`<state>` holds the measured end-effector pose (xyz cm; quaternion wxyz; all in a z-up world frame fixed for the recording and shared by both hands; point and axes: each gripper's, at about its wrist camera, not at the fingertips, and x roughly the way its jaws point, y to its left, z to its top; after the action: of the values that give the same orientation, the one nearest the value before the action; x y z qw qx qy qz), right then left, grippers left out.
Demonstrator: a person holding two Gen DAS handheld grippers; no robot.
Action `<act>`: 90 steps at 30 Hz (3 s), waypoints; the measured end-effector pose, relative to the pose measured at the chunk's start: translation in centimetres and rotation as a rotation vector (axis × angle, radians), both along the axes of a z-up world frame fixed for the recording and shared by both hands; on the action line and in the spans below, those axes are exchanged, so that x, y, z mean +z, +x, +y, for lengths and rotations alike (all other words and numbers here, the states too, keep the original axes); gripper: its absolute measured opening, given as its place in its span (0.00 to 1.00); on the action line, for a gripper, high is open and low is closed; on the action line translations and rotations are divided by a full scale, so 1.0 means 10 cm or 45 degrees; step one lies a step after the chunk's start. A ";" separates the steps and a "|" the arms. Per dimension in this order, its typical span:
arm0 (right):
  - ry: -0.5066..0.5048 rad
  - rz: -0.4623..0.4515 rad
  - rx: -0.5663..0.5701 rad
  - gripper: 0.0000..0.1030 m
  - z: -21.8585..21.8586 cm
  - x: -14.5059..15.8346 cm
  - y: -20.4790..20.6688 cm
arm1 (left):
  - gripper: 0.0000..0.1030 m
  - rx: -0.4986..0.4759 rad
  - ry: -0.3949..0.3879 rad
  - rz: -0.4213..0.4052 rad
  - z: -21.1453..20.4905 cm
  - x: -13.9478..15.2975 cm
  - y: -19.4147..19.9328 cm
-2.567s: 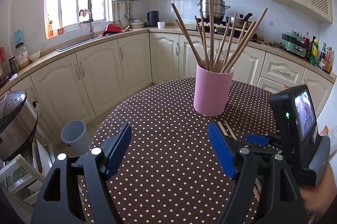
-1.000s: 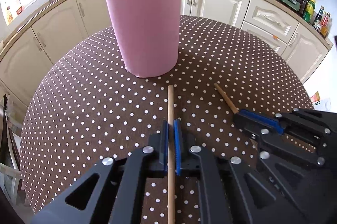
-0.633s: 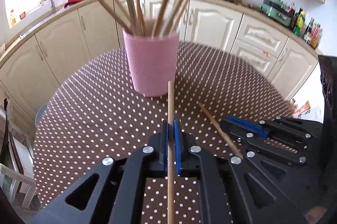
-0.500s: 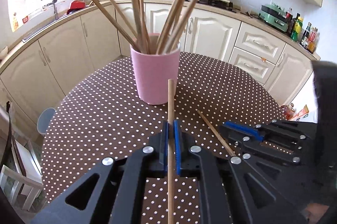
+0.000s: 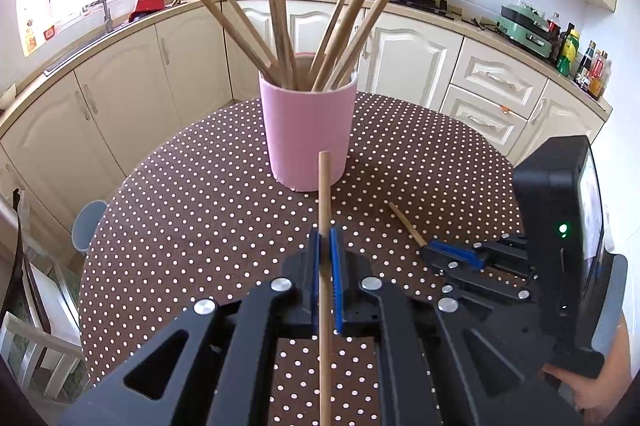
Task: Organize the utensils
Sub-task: 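Lift both chopsticks upright and carry them above the pink cup, then open the left tool over the cup while the right tool drops its chopstick inside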
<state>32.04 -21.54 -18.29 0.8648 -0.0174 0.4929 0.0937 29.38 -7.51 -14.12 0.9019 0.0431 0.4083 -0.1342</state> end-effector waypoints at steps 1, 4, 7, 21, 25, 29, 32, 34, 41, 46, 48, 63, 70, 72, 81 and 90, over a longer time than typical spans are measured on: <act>0.004 -0.001 0.000 0.07 0.00 0.00 0.01 | 0.06 0.000 0.001 0.007 0.00 -0.02 0.02; 0.014 0.008 0.004 0.07 0.00 -0.01 0.06 | 0.06 0.003 -0.001 0.022 0.03 -0.07 0.06; 0.021 0.024 0.014 0.08 -0.01 -0.02 0.15 | 0.06 -0.002 -0.002 0.033 0.04 -0.10 0.09; -0.045 0.036 0.042 0.28 0.08 0.00 0.14 | 0.06 -0.011 -0.016 0.040 0.11 -0.10 0.06; -0.017 0.025 0.048 0.33 0.09 -0.02 0.13 | 0.06 -0.012 -0.016 0.039 0.13 -0.10 0.05; -0.027 0.017 0.054 0.16 0.12 -0.02 0.13 | 0.06 -0.015 -0.017 0.045 0.13 -0.10 0.06; -0.037 0.011 0.063 0.06 0.15 -0.01 0.12 | 0.06 -0.022 -0.013 0.041 0.11 -0.08 0.05; -0.034 -0.023 0.051 0.06 0.14 -0.01 0.12 | 0.06 -0.022 -0.013 0.034 0.10 -0.07 0.04; 0.105 -0.158 0.047 0.06 0.09 0.31 -0.06 | 0.06 -0.011 -0.040 -0.017 0.15 0.08 -0.05; 0.192 -0.311 0.059 0.06 0.08 0.69 -0.29 | 0.06 0.002 -0.081 -0.083 0.24 0.27 -0.17; 0.213 -0.370 0.062 0.06 0.07 0.83 -0.38 | 0.06 0.009 -0.098 -0.118 0.28 0.36 -0.24; 0.252 -0.756 0.070 0.05 0.16 1.52 -0.98 | 0.06 0.065 -0.214 -0.481 0.45 1.03 -0.87; 0.282 -0.876 0.069 0.05 0.13 1.75 -1.17 | 0.06 0.045 -0.220 -0.617 0.45 1.27 -1.10; 0.288 -0.898 0.073 0.05 0.14 1.80 -1.20 | 0.06 0.043 -0.217 -0.652 0.45 1.32 -1.14; 0.306 -1.001 0.069 0.05 0.09 2.05 -1.22 | 0.06 0.033 -0.190 -0.785 0.41 1.62 -1.14; 0.318 -1.081 0.060 0.05 0.01 2.25 -1.05 | 0.06 0.049 -0.259 -0.856 0.51 1.90 -0.84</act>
<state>21.52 -21.44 4.19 0.9838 0.0389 0.0783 0.1567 20.94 -2.40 4.92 0.9880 -0.0128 0.0738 -0.1353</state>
